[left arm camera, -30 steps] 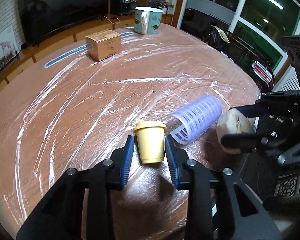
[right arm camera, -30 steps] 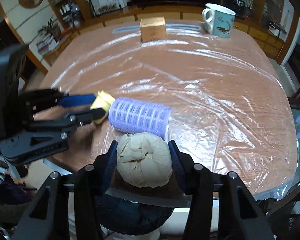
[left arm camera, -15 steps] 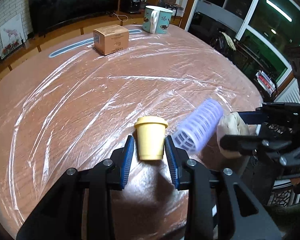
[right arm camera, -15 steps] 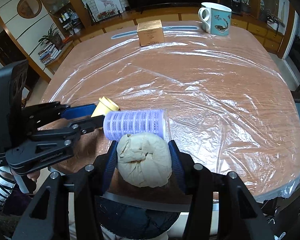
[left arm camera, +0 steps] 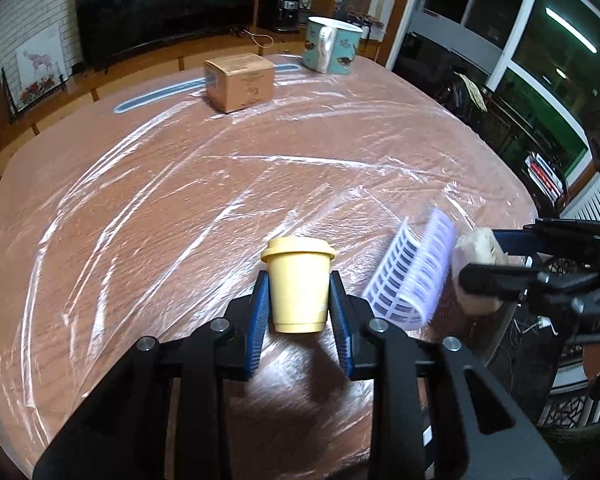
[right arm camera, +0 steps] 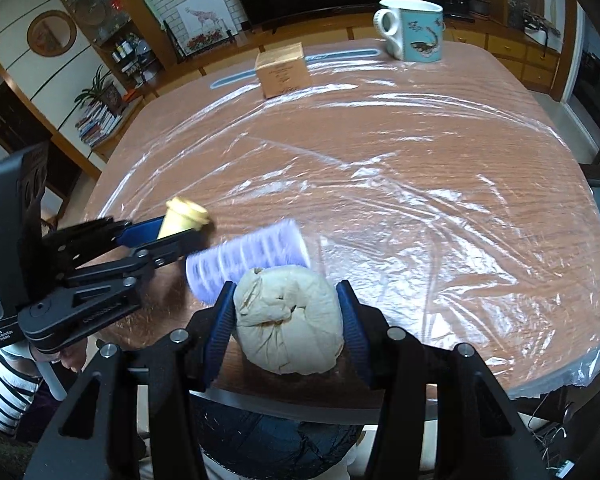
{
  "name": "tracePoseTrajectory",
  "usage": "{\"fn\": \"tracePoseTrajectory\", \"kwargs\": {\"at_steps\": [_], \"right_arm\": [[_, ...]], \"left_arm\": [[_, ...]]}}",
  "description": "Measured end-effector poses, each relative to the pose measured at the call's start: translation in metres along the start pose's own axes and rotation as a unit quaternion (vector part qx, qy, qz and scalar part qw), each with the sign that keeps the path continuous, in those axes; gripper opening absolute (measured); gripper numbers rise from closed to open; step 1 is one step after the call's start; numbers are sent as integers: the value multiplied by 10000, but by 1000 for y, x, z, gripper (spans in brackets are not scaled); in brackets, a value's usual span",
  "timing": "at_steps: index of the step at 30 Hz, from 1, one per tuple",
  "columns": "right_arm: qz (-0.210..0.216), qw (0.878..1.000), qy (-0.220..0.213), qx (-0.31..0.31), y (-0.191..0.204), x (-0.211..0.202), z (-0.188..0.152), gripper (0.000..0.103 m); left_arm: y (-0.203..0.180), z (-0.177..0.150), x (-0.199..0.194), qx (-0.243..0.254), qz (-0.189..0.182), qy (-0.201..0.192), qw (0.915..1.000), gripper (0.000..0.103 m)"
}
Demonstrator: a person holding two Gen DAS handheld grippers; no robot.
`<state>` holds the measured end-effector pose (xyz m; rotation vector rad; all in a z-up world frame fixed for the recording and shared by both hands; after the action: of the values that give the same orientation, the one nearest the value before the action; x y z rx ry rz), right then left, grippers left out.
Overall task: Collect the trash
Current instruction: 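Carry the yellow cup and beige cloth over the black bin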
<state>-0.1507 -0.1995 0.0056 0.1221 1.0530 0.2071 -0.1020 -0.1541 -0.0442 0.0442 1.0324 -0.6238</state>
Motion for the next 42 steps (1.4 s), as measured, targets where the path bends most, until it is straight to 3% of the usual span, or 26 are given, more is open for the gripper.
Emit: {"fn": "tracePoseTrajectory", "kwargs": {"at_steps": [10,24,42], "right_arm": [[66,9998,-172,-44,-5,-13,8,50],[206,9982,-404,-395,5,-35,14,50],[593,9931,-393,-928,37,-61,-9,50]], "left_arm": [[6,-3,-30,-435,-118,-255,9987,31],[4,-15,-56,-713,-7,-443,9965,31],[-13,-52,-86,-804,111,-475,9956,31]]}}
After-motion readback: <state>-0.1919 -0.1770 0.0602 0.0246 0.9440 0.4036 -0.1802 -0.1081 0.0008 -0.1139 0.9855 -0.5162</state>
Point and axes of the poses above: each gripper's, at about its wrist camera, not at the fingertips, and x roughly the way its jaws point, y to its left, z to its top, the point moved 8 cm from there along x, roughly the way its jaws point, and after that the axes turned 11 degrees about -x, right-handed, at the moved point
